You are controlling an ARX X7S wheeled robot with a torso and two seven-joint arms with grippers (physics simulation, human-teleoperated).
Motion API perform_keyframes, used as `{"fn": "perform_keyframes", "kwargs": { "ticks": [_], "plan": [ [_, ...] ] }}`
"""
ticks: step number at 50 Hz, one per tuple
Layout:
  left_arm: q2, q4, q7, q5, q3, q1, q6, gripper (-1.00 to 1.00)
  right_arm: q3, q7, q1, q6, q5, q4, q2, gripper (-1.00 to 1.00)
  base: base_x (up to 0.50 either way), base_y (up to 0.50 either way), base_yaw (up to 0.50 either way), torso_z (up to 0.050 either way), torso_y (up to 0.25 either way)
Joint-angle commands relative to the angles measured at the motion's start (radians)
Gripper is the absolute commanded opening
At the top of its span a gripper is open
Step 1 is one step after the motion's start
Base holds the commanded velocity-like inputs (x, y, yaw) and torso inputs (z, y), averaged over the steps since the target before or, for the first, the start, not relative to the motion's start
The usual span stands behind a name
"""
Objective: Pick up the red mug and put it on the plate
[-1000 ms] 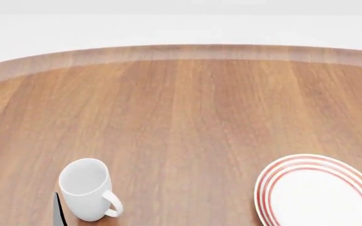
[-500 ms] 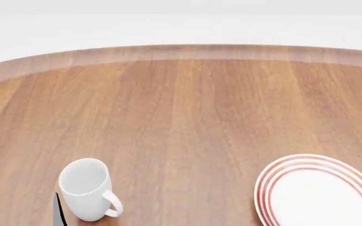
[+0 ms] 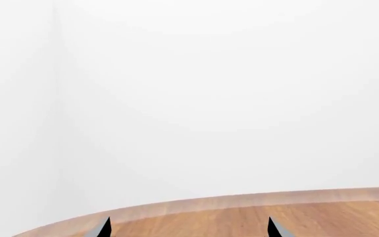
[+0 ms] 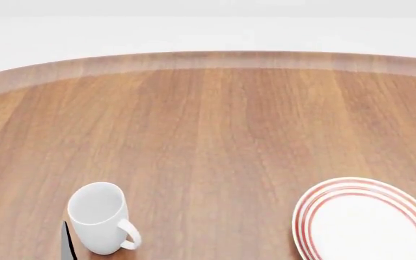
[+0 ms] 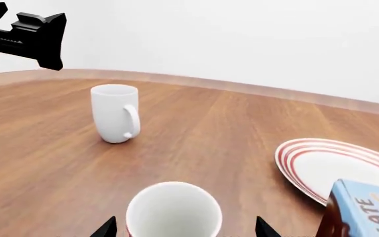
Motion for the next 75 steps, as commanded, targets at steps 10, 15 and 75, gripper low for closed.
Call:
{"fn": "perform_keyframes", "kwargs": {
  "ticks": [10, 15, 75],
  "plan": [
    [-0.004, -0.001, -0.005, -0.003, 0.007, -0.002, 0.002, 1.00, -0.019, -0.006, 0.008, -0.044, 0.012, 0.074, -0.007, 1.00, 0.00, 0.00, 0.00, 0.000, 0.000],
    [-0.005, -0.001, -0.007, -0.002, 0.008, -0.002, 0.003, 1.00, -0.031, -0.017, 0.016, -0.058, 0.027, 0.106, -0.014, 1.00, 0.00, 0.00, 0.00, 0.000, 0.000],
    [-0.017, -0.003, -0.023, -0.006, 0.027, -0.008, 0.007, 1.00, -0.078, -0.089, 0.097, -0.224, 0.140, 0.391, -0.069, 1.00, 0.00, 0.00, 0.00, 0.000, 0.000]
  ]
}}
